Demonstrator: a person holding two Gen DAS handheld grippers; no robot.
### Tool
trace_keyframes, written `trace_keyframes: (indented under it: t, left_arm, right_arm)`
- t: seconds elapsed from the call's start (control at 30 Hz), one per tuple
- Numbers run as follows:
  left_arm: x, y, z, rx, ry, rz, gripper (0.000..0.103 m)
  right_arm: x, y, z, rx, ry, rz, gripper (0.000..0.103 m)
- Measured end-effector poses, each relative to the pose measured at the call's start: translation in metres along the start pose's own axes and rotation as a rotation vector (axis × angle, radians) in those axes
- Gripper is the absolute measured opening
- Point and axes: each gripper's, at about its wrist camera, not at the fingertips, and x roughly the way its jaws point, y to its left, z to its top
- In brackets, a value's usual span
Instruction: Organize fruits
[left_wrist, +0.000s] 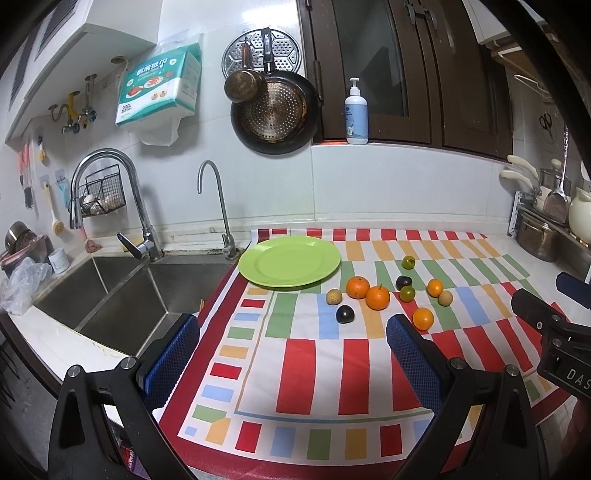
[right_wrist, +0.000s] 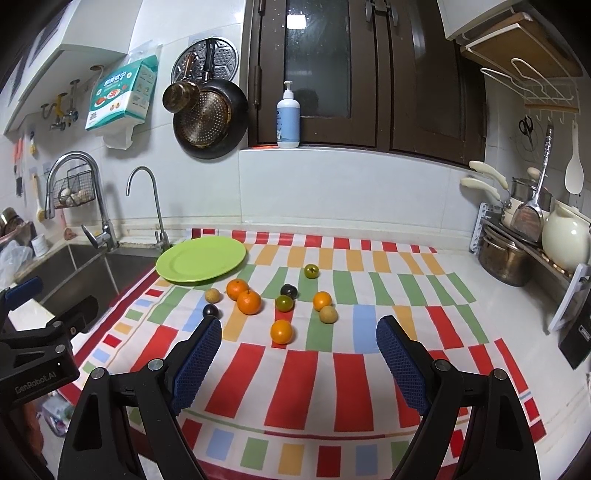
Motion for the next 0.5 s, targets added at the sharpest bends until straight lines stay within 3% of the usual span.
trace_keyframes:
  t: [0.5]
  left_arm:
    - [0.0038,-0.0006,0.0011,0.0,-0.001,-0.001,0.103]
  right_arm:
    - [0.0039,0.0019,0.0022,-0.004,-0.005,0.007,0.087]
